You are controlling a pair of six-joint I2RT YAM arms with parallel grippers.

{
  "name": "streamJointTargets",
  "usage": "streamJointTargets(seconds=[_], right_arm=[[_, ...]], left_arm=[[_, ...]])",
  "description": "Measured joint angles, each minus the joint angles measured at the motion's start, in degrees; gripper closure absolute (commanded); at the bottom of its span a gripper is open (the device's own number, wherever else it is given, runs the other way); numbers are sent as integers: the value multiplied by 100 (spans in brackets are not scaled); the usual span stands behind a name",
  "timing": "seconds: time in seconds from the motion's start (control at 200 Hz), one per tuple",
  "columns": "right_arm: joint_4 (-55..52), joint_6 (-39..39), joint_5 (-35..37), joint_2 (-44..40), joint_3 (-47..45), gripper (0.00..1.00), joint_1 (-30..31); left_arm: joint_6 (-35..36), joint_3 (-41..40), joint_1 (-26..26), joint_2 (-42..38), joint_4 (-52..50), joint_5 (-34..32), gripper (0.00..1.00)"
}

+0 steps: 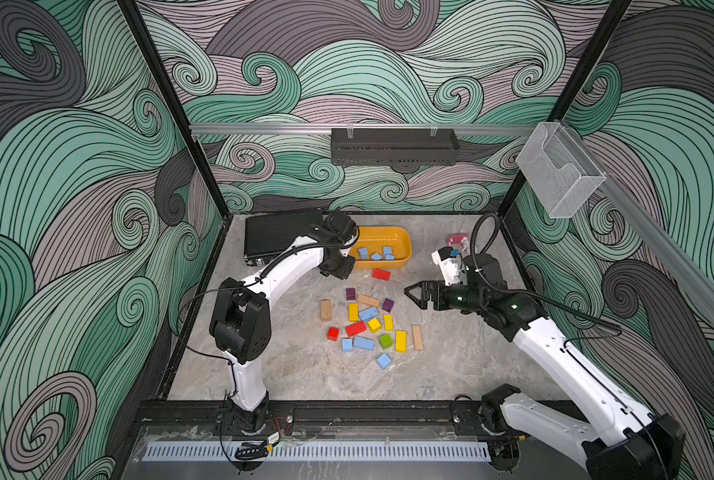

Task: Pick out the blue building blocks
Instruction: Pick up the building block from the center of the board, then place the building block in the storage box.

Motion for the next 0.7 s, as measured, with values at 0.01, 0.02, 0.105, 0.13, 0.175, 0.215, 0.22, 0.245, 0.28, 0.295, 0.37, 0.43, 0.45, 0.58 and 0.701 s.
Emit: streamJointTargets(seconds=[0.01,0.02,0.105,0.13,0.175,0.215,0.22,0.245,0.28,0.295,0.37,0.43,0.45,0.58,0.701], right_arm=[[-2,-2,2,15,11,0,-2],[-4,-2,2,33,22,0,-7],[-68,-2,9,173,138,0,-37],[-92,0,9,221,181,0,-50],[-120,-2,11,308,260,0,-72],[-131,-4,13,382,323,0,-92],[-131,-7,13,389,328,0,-92],[-136,-9,13,431,358,0,-107],[-146,-15,17,481,402,0,-125],[-151,-17,15,509,422,0,-136],[-170,-24,15,629,520,1,-181],[-170,-26,17,748,610,1,-223],[-170,-28,17,791,638,0,-238],[-168,-52,39,994,774,0,-310],[-164,-107,63,1137,844,0,-382]], left_arm=[[2,35,0,0,7,-4,100],[2,68,0,0,9,-4,100],[15,293,0,0,70,-15,100],[28,341,0,0,103,-17,100],[50,404,0,0,179,-24,100],[74,417,0,0,275,-33,100],[76,417,0,0,284,-35,100],[87,417,0,0,341,-37,100],[107,417,0,2,415,-37,100],[120,417,0,7,450,-37,100],[160,415,0,7,640,-33,100],[175,417,0,20,820,-9,100],[177,417,0,26,876,0,100],[170,560,0,282,1189,98,100],[157,763,0,625,1355,203,100]])
